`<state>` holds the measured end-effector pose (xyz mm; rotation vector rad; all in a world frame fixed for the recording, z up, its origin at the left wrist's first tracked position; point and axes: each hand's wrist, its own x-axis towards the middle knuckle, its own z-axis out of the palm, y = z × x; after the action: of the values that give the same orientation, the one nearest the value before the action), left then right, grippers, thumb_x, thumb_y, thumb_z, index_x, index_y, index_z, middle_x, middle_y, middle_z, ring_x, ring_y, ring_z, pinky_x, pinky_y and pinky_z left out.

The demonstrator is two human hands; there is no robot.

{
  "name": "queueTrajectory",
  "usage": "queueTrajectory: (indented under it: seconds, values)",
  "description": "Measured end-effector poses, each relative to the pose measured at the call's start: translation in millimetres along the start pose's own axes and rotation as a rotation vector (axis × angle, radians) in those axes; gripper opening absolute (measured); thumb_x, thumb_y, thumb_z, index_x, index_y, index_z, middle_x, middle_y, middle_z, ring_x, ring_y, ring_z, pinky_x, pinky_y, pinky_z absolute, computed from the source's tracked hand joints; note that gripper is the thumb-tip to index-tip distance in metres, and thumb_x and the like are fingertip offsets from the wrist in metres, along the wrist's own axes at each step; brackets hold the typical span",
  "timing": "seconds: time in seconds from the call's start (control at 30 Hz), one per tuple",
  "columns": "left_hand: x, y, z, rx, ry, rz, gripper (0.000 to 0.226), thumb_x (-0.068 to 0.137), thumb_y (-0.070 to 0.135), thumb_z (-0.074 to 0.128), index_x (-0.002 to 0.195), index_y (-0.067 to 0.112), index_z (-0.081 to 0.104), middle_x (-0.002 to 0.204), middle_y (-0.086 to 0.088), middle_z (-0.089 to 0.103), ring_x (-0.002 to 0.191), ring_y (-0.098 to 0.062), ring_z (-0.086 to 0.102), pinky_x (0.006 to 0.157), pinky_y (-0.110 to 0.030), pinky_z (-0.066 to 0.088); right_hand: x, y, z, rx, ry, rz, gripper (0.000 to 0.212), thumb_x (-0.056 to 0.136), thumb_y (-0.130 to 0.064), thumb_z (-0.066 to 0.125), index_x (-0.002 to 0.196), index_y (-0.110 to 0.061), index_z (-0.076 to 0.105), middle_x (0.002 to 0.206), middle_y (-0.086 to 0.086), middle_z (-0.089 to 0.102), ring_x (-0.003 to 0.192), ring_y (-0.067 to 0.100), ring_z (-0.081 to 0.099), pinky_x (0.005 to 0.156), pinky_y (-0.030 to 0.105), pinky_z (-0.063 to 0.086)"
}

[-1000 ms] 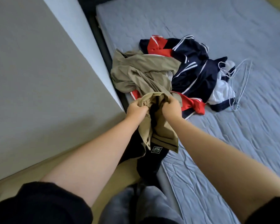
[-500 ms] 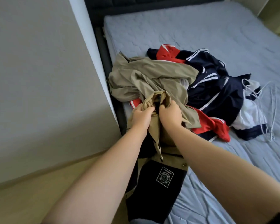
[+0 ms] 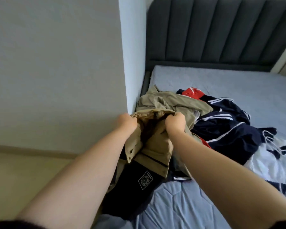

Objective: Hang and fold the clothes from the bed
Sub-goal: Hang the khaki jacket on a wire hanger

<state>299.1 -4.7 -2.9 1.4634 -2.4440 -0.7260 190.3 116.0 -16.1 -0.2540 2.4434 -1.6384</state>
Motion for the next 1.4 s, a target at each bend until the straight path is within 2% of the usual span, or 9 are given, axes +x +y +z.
queueTrajectory:
  seconds: [0.17,0.33,0.53,0.63,0.9,1.0,1.17,1.3,1.4]
  values:
    - [-63.5,53.4,-87.0,-0.261,0.325,-0.014,0.032,0.097,0.024,0.042,0.118,0.004,0.057,0.125,-0.017,0.058,0.115,-0.036,0.054,0.087,-0.035,0.043,-36.1,-75.7,-59.7,0.085,-0.013,-0.237,0.007,0.092,-0.011,0.041,0.091,-0.013,0.048,0.075,-0.003,0.047,0.070,0.016,0.046,0.062,0.027,0.036]
    - [-121.7,94.4,-179.0,-0.216,0.645,0.139,0.006,0.092,0.014,0.045,0.087,0.012,0.047,0.099,-0.011,0.061,0.079,-0.030,0.050,0.063,-0.032,0.038,-65.8,-147.8,-128.7,0.057,0.107,-0.479,0.013,0.091,-0.006,0.041,0.097,-0.015,0.047,0.082,-0.001,0.052,0.078,0.021,0.050,0.065,0.032,0.040]
    - [-185.4,136.9,-263.2,-0.664,0.743,0.133,0.018,0.086,0.007,0.044,0.101,0.012,0.053,0.109,-0.007,0.060,0.096,-0.031,0.057,0.082,-0.035,0.047,-114.5,-240.2,-201.1,-0.200,0.012,-0.641,0.020,0.093,-0.012,0.039,0.076,-0.008,0.049,0.077,0.007,0.054,0.063,0.023,0.050,0.052,0.028,0.037]
    - [-214.6,148.8,-299.8,-0.611,0.859,0.313,0.019,0.084,0.002,0.043,0.091,0.018,0.050,0.089,0.000,0.051,0.081,-0.026,0.051,0.068,-0.033,0.051,-134.5,-271.9,-241.0,-0.237,0.180,-0.733,0.014,0.090,-0.008,0.040,0.080,-0.009,0.050,0.078,0.007,0.053,0.068,0.025,0.049,0.058,0.030,0.038]
    - [-266.1,206.2,-351.1,-0.798,1.051,0.679,0.018,0.085,0.006,0.044,0.081,0.021,0.054,0.076,0.008,0.054,0.072,-0.016,0.049,0.051,-0.018,0.031,-160.0,-319.4,-297.2,0.334,0.625,-0.997,0.031,0.095,-0.011,0.038,0.122,-0.018,0.052,0.101,0.014,0.067,0.091,0.035,0.059,0.069,0.032,0.036]
    - [-254.2,214.6,-354.1,-0.722,0.951,0.636,0.016,0.089,0.012,0.046,0.078,0.015,0.057,0.077,0.002,0.059,0.073,-0.020,0.053,0.051,-0.021,0.035,-143.9,-329.9,-309.0,0.275,0.627,-0.998,0.026,0.093,-0.010,0.038,0.110,-0.015,0.057,0.097,0.011,0.065,0.087,0.031,0.058,0.069,0.030,0.036]
    - [-210.2,193.9,-325.2,-0.089,0.248,0.338,0.025,0.091,0.033,0.061,0.093,0.008,0.057,0.083,-0.009,0.056,0.076,-0.026,0.055,0.062,-0.031,0.046,-89.5,-309.6,-303.8,-0.426,0.139,-0.613,0.026,0.091,-0.004,0.046,0.066,0.000,0.048,0.063,0.014,0.053,0.054,0.025,0.051,0.044,0.028,0.038]
    - [-151.6,196.6,-252.2,-0.539,0.300,0.215,0.008,0.090,0.010,0.058,0.084,0.007,0.054,0.085,-0.010,0.059,0.077,-0.024,0.058,0.065,-0.030,0.053,-42.4,-254.3,-255.3,-0.230,0.102,-0.499,0.019,0.092,-0.002,0.046,0.074,-0.001,0.053,0.073,0.015,0.060,0.057,0.025,0.054,0.035,0.023,0.039]
    - [-113.1,199.0,-199.0,-0.874,0.327,0.192,0.023,0.090,0.002,0.048,0.108,0.008,0.060,0.107,-0.008,0.065,0.080,-0.020,0.061,0.062,-0.022,0.052,-10.2,-218.4,-220.2,-0.047,0.198,-0.581,0.026,0.093,-0.007,0.044,0.116,-0.004,0.057,0.113,0.016,0.061,0.098,0.031,0.059,0.073,0.032,0.048]
